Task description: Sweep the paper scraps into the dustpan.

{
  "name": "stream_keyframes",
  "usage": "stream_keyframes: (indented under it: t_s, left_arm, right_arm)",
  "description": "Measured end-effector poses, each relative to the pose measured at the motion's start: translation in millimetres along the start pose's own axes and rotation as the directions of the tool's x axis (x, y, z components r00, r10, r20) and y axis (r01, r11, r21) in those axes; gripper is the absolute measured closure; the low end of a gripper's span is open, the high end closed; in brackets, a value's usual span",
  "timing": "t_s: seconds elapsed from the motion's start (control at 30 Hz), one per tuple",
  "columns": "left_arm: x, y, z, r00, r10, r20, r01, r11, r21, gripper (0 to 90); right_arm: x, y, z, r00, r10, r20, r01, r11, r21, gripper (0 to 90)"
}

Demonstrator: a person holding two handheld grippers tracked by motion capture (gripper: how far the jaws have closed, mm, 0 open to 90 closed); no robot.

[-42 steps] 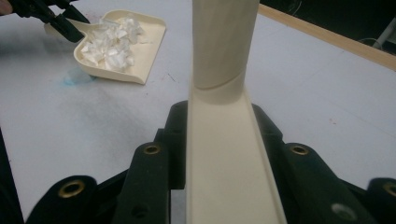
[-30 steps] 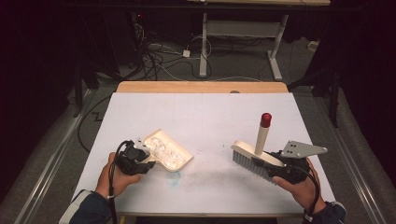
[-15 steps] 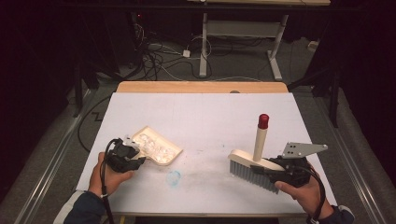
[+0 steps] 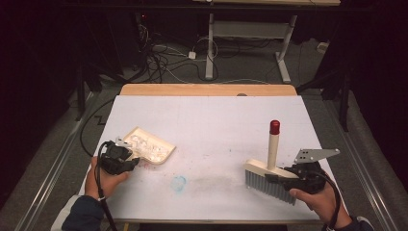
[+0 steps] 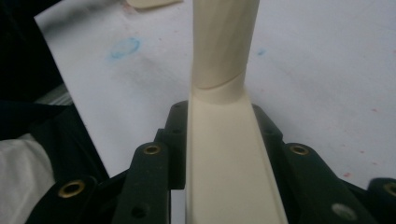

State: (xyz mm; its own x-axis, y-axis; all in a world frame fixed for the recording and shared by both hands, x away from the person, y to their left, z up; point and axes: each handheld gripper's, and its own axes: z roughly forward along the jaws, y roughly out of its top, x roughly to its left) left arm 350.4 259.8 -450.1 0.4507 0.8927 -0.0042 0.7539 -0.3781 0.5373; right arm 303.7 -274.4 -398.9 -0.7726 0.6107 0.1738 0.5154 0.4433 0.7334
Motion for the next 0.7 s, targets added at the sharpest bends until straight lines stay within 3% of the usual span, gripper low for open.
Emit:
stream_keyframes:
  t_s: [0.13, 0.33, 0.47, 0.7]
  left_arm:
    - [2.8, 1.8, -0.8, 0.9997, -0.008, -0.022, 0.008, 1.0000, -0.006, 63.5]
    - [12.8, 9.6, 6.2, 0.9960, -0.088, -0.012, 0.088, 0.9957, -0.029, 63.5]
    - [13.1, 14.6, 12.4, 0.9934, -0.114, -0.010, 0.114, 0.9926, -0.041, 63.5]
    - [10.8, 18.5, 20.7, 0.9888, -0.149, -0.004, 0.149, 0.9874, -0.053, 63.4]
  right_arm:
    - [-6.5, -0.1, 7.7, 0.9999, -0.002, 0.012, 0.001, 0.999, 0.034, 67.2]
    - [-14.5, 2.1, 12.8, 0.9992, -0.017, 0.036, 0.015, 0.999, 0.052, 67.1]
    - [-22.7, 3.6, 14.5, 0.9989, -0.009, 0.046, 0.006, 0.998, 0.058, 67.0]
    - [-29.5, 9.6, 18.4, 0.9995, -0.016, 0.028, 0.014, 0.997, 0.079, 66.6]
